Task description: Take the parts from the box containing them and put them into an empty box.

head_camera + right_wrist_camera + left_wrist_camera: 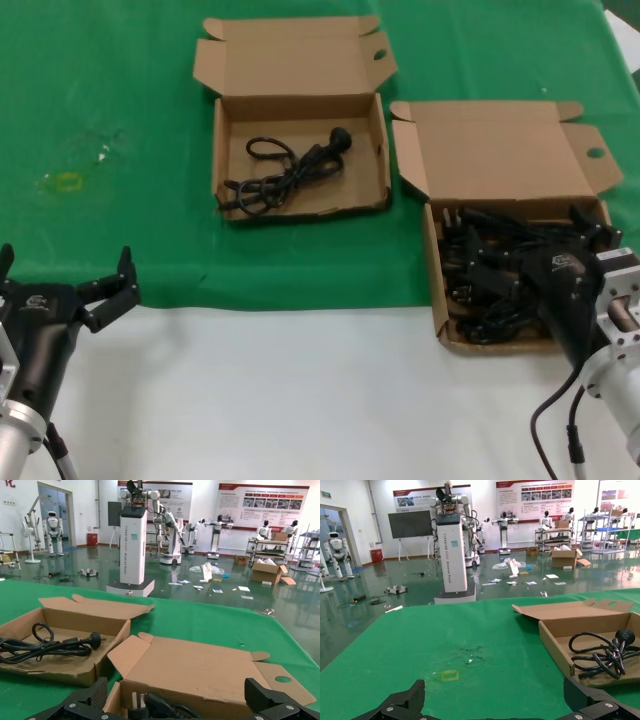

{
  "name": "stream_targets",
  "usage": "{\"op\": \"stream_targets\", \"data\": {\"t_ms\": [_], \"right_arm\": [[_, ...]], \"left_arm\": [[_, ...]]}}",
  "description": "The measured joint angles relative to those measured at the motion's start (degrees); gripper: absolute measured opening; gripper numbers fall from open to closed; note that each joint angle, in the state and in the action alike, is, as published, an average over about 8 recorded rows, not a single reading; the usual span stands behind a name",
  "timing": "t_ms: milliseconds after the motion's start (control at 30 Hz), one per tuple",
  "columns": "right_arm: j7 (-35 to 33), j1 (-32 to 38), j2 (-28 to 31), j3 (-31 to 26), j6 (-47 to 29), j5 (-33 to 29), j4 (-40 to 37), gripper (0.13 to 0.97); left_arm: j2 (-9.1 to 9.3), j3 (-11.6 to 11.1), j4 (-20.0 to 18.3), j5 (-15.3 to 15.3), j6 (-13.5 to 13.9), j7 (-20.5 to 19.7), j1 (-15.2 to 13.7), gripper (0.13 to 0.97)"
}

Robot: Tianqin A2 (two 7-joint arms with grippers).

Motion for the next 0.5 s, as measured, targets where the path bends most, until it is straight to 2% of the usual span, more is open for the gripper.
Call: {"op": "stream_targets", "data": {"t_ms": [500], "right_arm": [[0.00,0.00,0.00,0.00,0.00,0.00,0.00,0.966]], "left_arm": [[0.00,0.00,0.00,0.00,0.00,0.00,0.00,0.966]]}}
